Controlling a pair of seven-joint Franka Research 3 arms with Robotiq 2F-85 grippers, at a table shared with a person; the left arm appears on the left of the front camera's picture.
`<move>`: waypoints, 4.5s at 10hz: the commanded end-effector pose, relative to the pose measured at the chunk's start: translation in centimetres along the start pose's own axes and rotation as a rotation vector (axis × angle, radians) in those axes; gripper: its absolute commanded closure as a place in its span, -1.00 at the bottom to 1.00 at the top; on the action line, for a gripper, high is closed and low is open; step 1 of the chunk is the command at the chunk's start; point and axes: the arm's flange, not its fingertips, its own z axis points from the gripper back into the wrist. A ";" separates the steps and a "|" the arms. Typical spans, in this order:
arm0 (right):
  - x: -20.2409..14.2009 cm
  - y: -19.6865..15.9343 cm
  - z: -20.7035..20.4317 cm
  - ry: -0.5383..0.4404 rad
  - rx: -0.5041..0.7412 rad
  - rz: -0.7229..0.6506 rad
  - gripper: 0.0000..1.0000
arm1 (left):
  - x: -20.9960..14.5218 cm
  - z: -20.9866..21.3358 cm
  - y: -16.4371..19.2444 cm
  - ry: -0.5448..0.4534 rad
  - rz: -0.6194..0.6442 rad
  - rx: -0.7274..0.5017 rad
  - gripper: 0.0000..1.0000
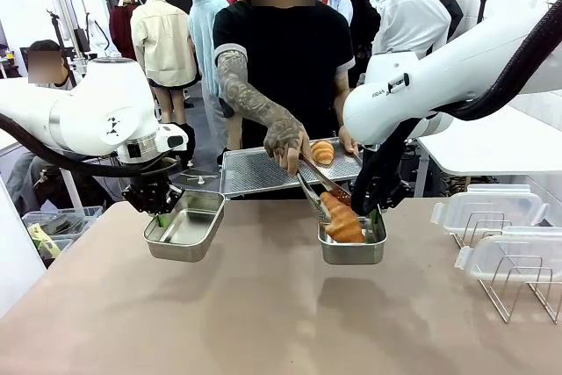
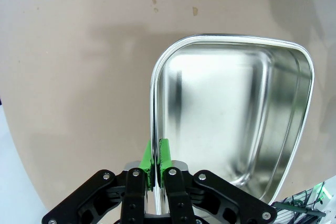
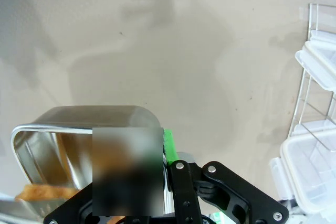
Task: Place the bread in airtight containers.
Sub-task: Once an object is inside an Airtight Container , place the container in the center of the table.
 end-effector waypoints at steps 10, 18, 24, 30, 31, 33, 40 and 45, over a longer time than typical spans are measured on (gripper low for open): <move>-0.2 -0.1 0.2 -0.015 0.005 -0.001 1.00 | 0.0 0.3 0.1 -0.002 -0.008 0.012 1.00; -0.2 -0.1 0.2 -0.015 0.005 -0.001 1.00 | 0.0 0.3 0.1 -0.002 -0.008 0.012 1.00; -0.2 -0.1 0.2 -0.015 0.005 -0.001 1.00 | 0.0 0.3 0.1 -0.002 -0.008 0.012 1.00; 2.6 -0.6 -5.8 0.044 0.015 0.005 1.00 | 0.0 0.3 0.1 -0.002 -0.008 0.012 1.00; 3.3 -0.7 -7.1 0.089 0.021 0.037 1.00 | 0.0 0.3 0.1 -0.002 -0.008 0.012 1.00; 4.1 -0.1 -9.1 0.106 0.017 0.009 1.00 | 0.0 0.3 0.1 -0.002 -0.008 0.012 1.00; 2.4 0.0 -8.5 -0.067 -0.013 0.037 -0.21 | 0.0 0.3 0.1 -0.002 -0.008 0.012 1.00; 0.0 -0.3 -5.6 -0.072 -0.005 0.121 -1.00 | 0.0 0.3 0.1 -0.002 -0.008 0.012 1.00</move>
